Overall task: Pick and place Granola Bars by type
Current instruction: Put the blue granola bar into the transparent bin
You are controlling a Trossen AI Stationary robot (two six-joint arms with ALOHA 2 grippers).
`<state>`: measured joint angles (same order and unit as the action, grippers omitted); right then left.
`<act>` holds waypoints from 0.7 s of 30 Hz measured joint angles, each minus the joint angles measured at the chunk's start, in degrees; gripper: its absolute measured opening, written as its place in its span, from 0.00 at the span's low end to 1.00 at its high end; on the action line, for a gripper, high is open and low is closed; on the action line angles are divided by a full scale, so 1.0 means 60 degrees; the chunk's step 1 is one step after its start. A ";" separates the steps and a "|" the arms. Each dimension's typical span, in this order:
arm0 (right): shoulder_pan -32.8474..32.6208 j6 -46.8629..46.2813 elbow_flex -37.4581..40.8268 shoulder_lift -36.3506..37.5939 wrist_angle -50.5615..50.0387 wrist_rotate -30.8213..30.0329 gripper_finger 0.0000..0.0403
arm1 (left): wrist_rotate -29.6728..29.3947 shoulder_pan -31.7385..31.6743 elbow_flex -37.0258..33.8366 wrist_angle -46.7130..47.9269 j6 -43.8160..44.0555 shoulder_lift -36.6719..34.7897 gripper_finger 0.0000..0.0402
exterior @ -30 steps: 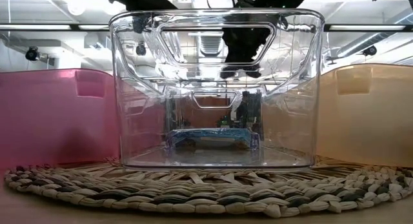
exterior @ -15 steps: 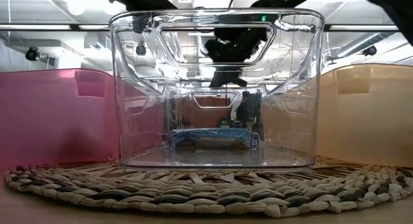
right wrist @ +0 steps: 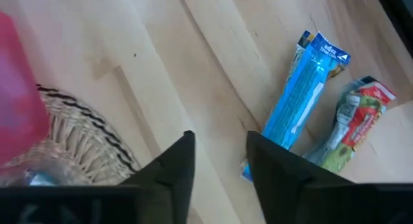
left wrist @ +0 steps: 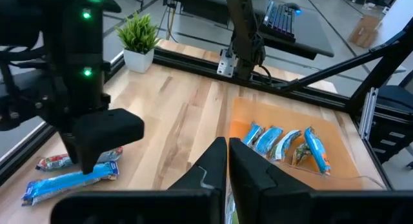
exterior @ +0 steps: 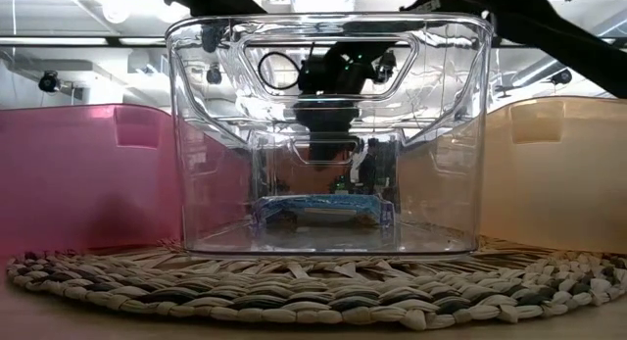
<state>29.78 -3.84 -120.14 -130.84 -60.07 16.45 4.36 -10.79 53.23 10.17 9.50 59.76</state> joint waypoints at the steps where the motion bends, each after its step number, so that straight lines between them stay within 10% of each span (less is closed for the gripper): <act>1: 0.0000 0.0018 -0.0078 -0.0091 -0.0002 -0.0004 0.34 | 0.0000 0.0000 0.0000 0.0082 0.0000 -0.0028 0.00; 21: 0.0004 -0.0314 0.0468 -0.0279 -0.0111 -0.1523 0.48 | -0.0998 -0.0004 0.0000 0.0820 -0.0073 -0.1397 0.00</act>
<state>29.80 -5.73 -117.33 -132.51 -60.74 7.31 -1.63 -10.81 53.23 15.09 9.06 51.38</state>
